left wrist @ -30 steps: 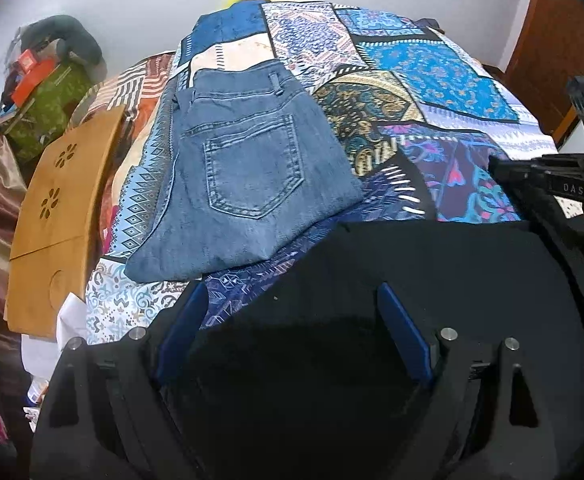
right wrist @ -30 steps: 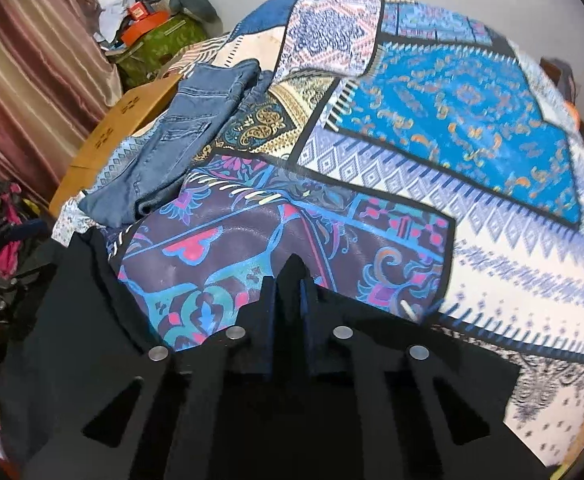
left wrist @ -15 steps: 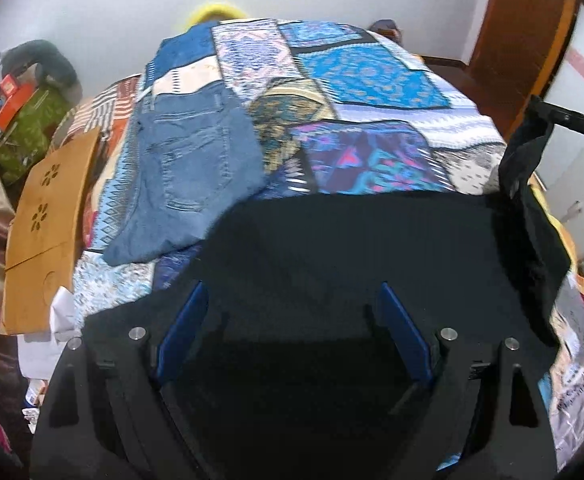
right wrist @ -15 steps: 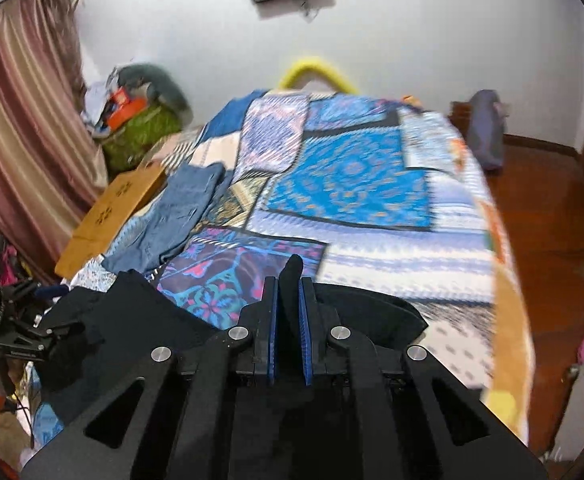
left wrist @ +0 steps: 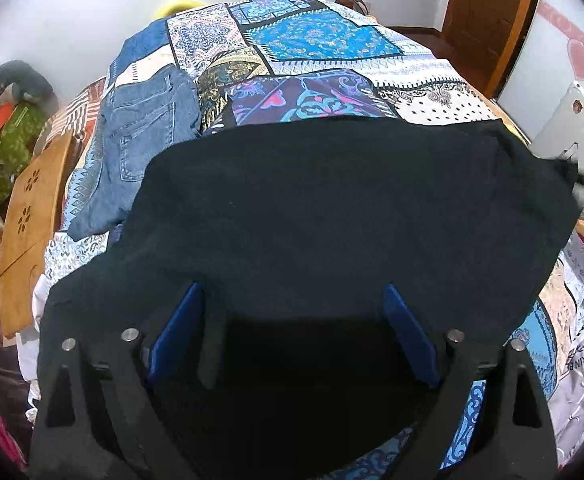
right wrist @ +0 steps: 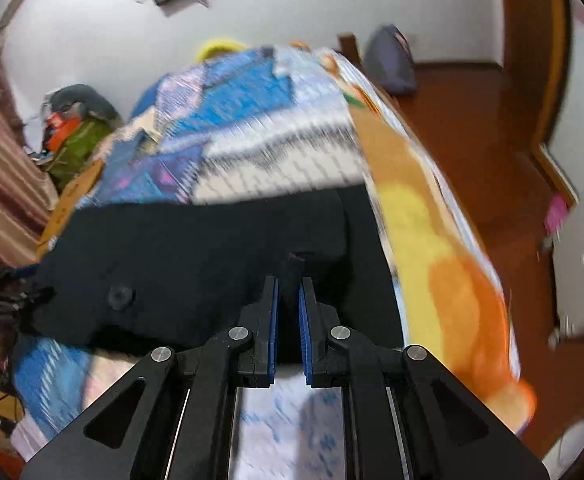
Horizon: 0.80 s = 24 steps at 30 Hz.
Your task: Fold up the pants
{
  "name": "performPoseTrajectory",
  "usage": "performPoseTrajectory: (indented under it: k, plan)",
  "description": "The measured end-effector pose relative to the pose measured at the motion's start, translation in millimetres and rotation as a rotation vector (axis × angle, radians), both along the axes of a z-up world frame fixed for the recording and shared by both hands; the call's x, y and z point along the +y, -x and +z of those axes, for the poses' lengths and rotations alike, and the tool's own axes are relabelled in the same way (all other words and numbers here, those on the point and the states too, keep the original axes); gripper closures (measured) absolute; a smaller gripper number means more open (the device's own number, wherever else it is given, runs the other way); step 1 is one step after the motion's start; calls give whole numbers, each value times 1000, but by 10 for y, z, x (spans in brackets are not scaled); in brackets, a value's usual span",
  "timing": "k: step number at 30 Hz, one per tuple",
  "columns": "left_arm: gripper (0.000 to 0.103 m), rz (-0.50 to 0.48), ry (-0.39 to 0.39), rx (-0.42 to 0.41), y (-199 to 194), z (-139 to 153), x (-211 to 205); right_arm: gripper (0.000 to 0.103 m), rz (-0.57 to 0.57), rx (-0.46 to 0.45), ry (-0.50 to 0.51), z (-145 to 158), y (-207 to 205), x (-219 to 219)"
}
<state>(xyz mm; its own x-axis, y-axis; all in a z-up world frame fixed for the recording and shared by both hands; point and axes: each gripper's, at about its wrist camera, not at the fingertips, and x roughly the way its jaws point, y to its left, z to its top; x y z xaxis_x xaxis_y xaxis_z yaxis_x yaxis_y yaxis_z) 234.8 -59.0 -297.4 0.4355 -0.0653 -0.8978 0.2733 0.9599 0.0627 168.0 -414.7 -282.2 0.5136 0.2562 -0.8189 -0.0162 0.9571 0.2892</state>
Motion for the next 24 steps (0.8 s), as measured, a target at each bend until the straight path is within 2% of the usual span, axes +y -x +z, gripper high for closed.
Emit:
performPoseTrajectory:
  k: [3,6,10,11,12,15,20,24]
  plan:
    - [7,9,2,-14,19,-16,4,94,-30,48,1,-194,76,-33]
    - [7,14,15,-5,4,-21,30,94,-48,64,-6,-190,128,-100]
    - [7,29,18,-15,4,66,86,89,-34,10,24,-19,16,-146]
    - [7,37,26,-33,15,120,126,84,-32,-4,36,15,-1,-139]
    - [7,50,35,-53,26,180,176,77,-28,-23,49,48,-53,-128]
    - [7,111,47,-101,15,346,403,67,-8,-63,74,114,-248,-72]
    - [7,215,42,-101,-155,364,770,66,37,-88,111,-15,-680,46]
    - [7,286,64,-56,-293,230,974,66,42,-35,122,-280,-1035,80]
